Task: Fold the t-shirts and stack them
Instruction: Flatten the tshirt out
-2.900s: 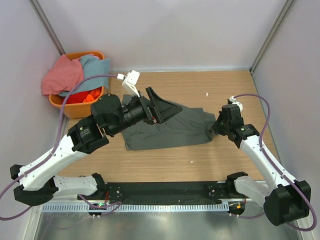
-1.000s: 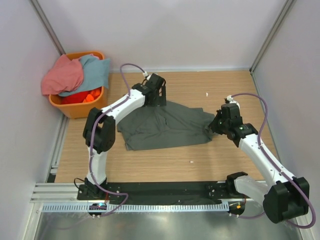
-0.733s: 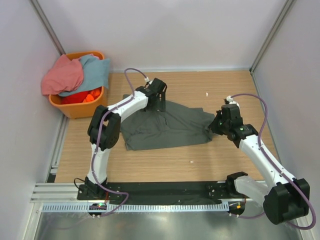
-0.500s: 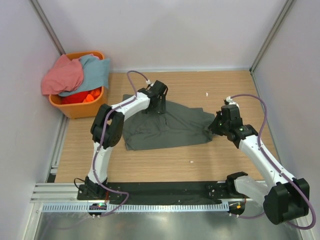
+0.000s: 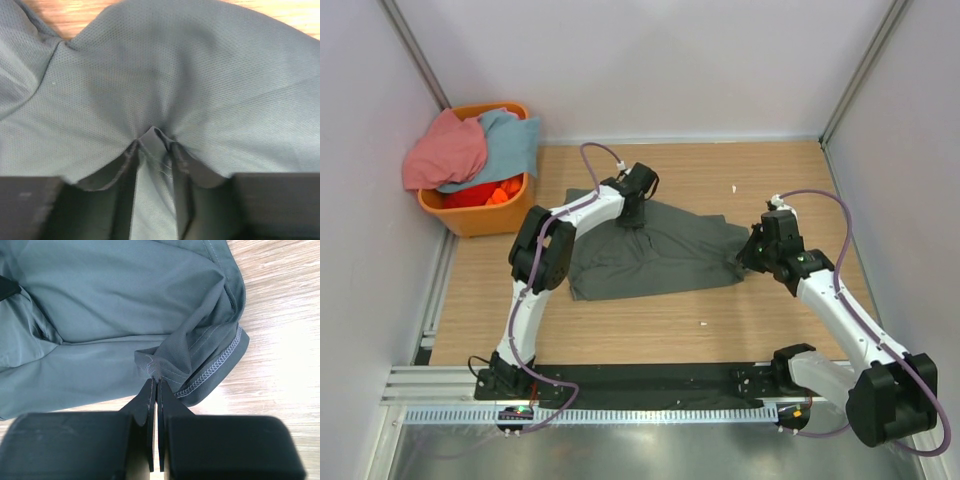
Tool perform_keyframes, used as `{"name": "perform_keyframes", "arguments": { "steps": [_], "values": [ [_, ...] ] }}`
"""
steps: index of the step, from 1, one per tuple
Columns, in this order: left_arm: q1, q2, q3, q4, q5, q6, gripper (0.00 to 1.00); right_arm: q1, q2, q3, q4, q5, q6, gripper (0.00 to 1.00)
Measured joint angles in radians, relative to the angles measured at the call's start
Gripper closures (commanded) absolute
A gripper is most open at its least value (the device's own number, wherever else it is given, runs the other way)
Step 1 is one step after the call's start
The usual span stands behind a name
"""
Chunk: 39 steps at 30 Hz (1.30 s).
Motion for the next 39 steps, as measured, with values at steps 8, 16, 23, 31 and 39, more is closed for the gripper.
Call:
{"name": "perform_keyframes", "arguments": {
  "steps": [8,16,23,31,39],
  "values": [
    [0.0,-0.003,-0.004,-0.001,-0.015,0.002,0.73,0.0,0.02,-0.002,0.004,0.002,-0.002,0.99],
    [-0.005,-0.074,-0.058,-0.051,-0.113,0.006,0.65,0.0,0.022,-0.002,0.0,0.013,-0.004,0.99],
    [-0.013,-0.15,-0.096,-0.064,-0.151,0.017,0.99,0.0,0.022,-0.001,-0.013,0.025,-0.006,0.99],
    [-0.013,-0.151,-0.124,-0.062,-0.14,0.028,1.0,0.0,0.021,0.006,-0.024,0.034,-0.011,0.99],
    [-0.013,-0.246,-0.184,-0.083,-0.143,0.029,1.0,0.0,0.019,0.071,-0.083,0.062,-0.029,0.99]
  ]
}}
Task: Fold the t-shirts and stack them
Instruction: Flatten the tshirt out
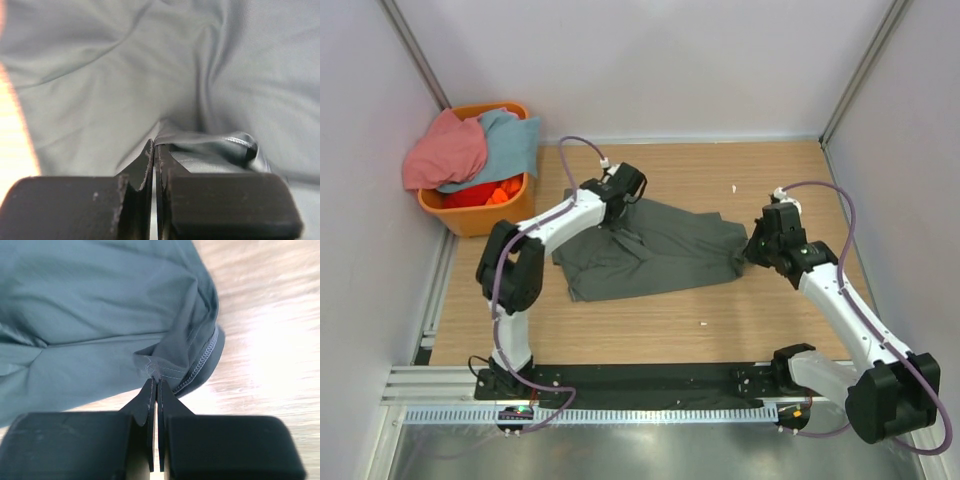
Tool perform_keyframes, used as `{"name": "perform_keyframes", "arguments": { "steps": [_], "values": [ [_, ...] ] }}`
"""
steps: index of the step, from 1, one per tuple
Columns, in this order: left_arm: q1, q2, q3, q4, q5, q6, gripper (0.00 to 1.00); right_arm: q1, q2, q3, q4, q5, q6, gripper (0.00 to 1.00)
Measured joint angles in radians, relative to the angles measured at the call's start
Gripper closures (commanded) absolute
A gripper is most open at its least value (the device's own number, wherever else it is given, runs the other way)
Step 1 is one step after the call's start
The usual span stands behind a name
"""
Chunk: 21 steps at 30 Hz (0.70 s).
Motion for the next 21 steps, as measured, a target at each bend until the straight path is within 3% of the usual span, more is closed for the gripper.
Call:
{"name": "perform_keyframes", "arguments": {
  "steps": [6,11,15,21],
  "values": [
    [-0.023,-0.401,-0.055,-0.076,-0.068,0.0,1.0,0.0,-0.033,0.175,-0.077,0.05,-0.023,0.99],
    [-0.166,-0.718,0.034,-0.174,-0.224,0.023,1.0,0.0,-0.123,0.323,-0.158,0.106,-0.042,0.99],
    [-0.269,-0.883,0.128,-0.28,-0.299,0.028,1.0,0.0,-0.235,0.428,-0.227,0.155,-0.064,0.99],
    [-0.282,-1.061,0.269,-0.378,-0.317,0.122,1.0,0.0,-0.41,0.598,-0.285,0.201,-0.106,0.99]
  ]
}}
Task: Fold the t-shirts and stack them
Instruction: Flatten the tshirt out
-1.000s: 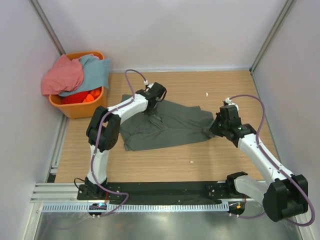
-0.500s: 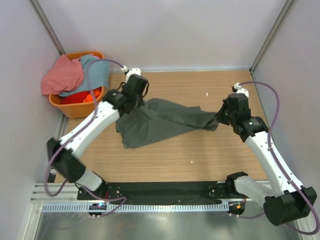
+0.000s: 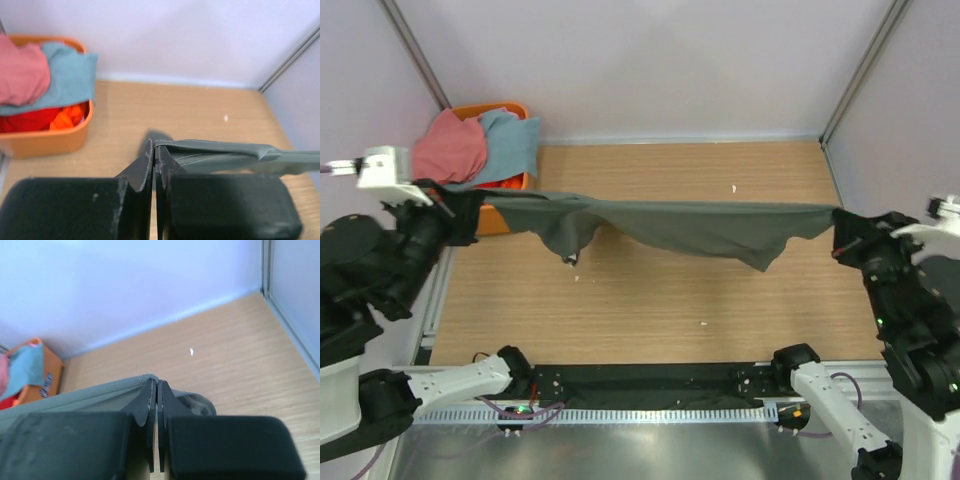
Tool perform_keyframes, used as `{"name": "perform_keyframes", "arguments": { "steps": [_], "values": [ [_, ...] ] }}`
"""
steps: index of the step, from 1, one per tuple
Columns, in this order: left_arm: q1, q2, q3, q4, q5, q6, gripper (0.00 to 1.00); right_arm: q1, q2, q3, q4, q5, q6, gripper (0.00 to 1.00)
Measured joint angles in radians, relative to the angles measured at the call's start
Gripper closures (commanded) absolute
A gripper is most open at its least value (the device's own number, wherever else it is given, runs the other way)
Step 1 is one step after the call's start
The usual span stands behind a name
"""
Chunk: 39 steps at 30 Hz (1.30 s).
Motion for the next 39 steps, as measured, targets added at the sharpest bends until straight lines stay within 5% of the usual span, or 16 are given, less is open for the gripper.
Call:
{"name": "perform_keyframes", "arguments": {
  "steps": [11,20,28,29,30,31,33,35,39],
  "values": [
    [-0.004,0.103,0.373,0.001,0.108,0.174,1.0,0.006,0.034,0.266,-0.019,0.042,-0.072,0.99],
    [0.001,0.294,0.318,0.155,0.066,0.36,1.0,0.006,0.372,0.306,0.031,0.185,-0.143,0.99],
    [0.336,0.727,0.344,0.336,0.233,0.427,0.99,-0.061,0.812,0.204,0.241,0.269,-0.146,0.99],
    [0.378,0.862,0.456,0.302,0.256,0.424,0.63,-0.087,0.916,0.215,0.269,0.269,-0.135,0.95],
    [0.411,1.018,0.592,0.302,0.275,0.419,0.26,-0.104,0.996,0.241,0.279,0.264,-0.123,0.6],
    [0.441,1.176,0.744,0.309,0.299,0.386,0.07,-0.127,1.115,0.301,0.271,0.253,-0.103,0.01],
    [0.485,1.344,0.783,0.366,0.372,0.315,0.0,-0.16,1.347,0.48,0.246,0.228,-0.089,0.0],
    [0.518,1.418,0.663,0.352,0.434,0.238,0.0,-0.18,1.524,0.635,0.209,0.206,-0.093,0.0],
    [0.547,1.438,0.458,0.299,0.486,0.147,0.0,-0.192,1.619,0.679,0.149,0.158,-0.1,0.0]
  ]
}}
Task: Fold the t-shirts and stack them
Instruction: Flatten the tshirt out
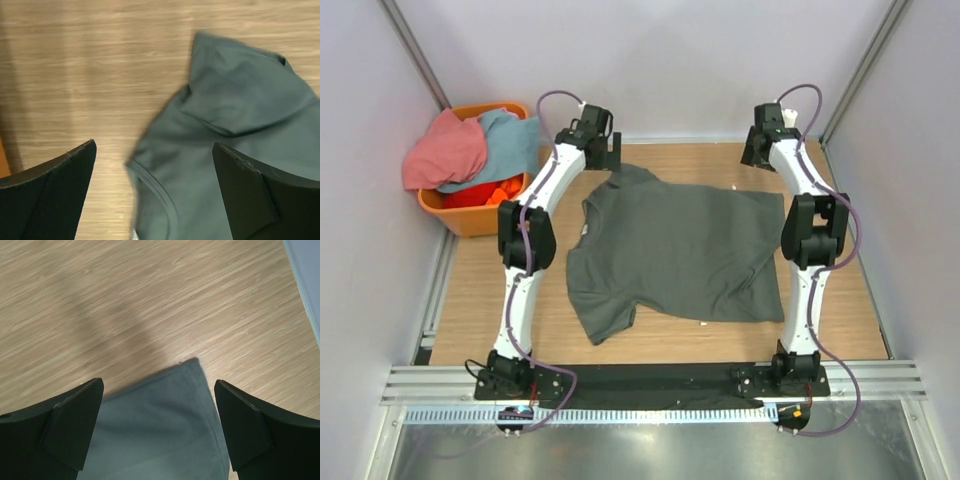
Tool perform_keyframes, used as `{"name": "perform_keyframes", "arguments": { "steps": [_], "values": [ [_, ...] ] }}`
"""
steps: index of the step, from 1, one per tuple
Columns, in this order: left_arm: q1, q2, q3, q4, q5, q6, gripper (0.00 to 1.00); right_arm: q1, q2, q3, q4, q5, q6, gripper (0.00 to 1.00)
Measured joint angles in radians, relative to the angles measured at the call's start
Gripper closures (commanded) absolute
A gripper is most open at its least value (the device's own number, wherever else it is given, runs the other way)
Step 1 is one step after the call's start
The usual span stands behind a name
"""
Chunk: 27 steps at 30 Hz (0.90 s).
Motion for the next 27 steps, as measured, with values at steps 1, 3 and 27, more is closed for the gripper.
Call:
{"name": "perform_keyframes", "arguments": {
  "steps": [1,3,27],
  "values": [
    [-0.002,-0.001,-0.005,-0.008,0.006,-0.016,0.0,0.002,-0.025,-0.027,0.006,-0.014,-0.001,0.0],
    [-0.013,-0.031,-0.006,-0.009,0.007,-0.034,0.0,0.005,-0.092,-0.079,0.007,-0.033,0.0,0.0],
    [-0.106,-0.542,-0.99,0.223,0.029,-0.29,0.07,-0.087,-0.243,-0.571,0.191,-0.57,0.123,0.06]
  ]
}}
